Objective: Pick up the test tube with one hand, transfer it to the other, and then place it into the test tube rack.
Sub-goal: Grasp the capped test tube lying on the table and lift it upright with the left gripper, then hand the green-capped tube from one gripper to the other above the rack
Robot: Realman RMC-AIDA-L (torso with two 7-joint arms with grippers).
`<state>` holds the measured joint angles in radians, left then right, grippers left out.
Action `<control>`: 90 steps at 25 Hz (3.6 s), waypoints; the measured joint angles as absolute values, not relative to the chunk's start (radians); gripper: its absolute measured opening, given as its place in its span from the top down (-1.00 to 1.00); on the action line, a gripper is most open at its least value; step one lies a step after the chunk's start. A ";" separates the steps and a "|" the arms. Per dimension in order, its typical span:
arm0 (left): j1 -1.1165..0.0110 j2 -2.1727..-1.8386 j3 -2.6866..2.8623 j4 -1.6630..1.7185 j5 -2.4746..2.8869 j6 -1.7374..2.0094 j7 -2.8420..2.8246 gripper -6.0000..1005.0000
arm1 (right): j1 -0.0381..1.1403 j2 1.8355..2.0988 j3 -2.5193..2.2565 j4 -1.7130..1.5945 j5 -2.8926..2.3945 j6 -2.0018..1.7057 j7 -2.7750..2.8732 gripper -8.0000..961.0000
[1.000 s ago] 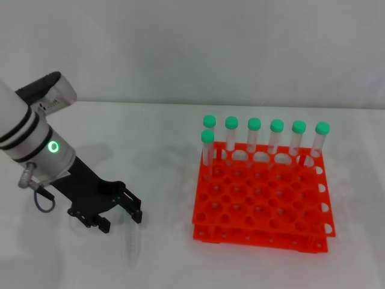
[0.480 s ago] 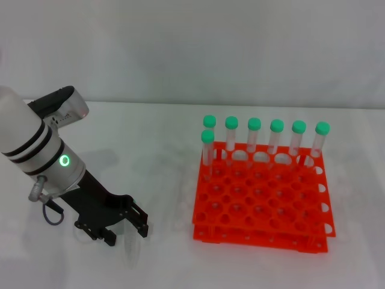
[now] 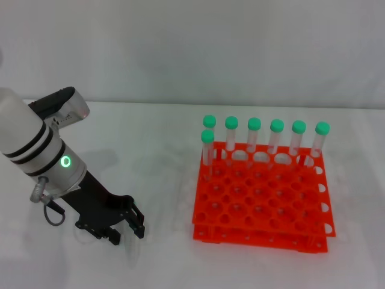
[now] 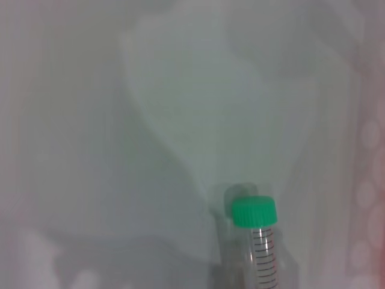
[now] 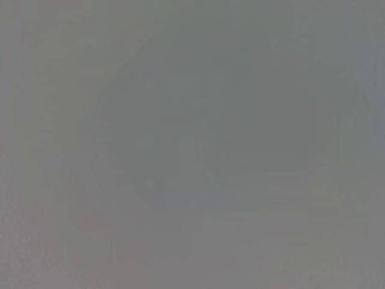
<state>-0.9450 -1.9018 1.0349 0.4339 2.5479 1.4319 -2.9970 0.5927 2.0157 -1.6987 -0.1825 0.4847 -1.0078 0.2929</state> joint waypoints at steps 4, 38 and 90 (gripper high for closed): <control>-0.947 -1.905 1.043 0.422 2.548 1.423 -2.997 -0.06 | 0.594 2.015 -1.698 -0.183 0.485 -1.008 0.293 -0.66; -0.956 -1.919 1.041 0.379 2.535 1.394 -2.990 0.29 | 0.586 2.011 -1.695 -0.181 0.491 -1.015 0.293 -0.66; -0.593 -2.054 0.857 0.661 1.500 0.912 -1.324 0.59 | 0.590 2.004 -1.839 -0.235 0.464 -1.038 0.362 -0.66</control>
<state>-0.5931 -2.0536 0.8571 0.6607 1.5002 0.9122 -1.3237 0.5904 2.0043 -1.8393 -0.2348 0.4642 -1.0378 0.3624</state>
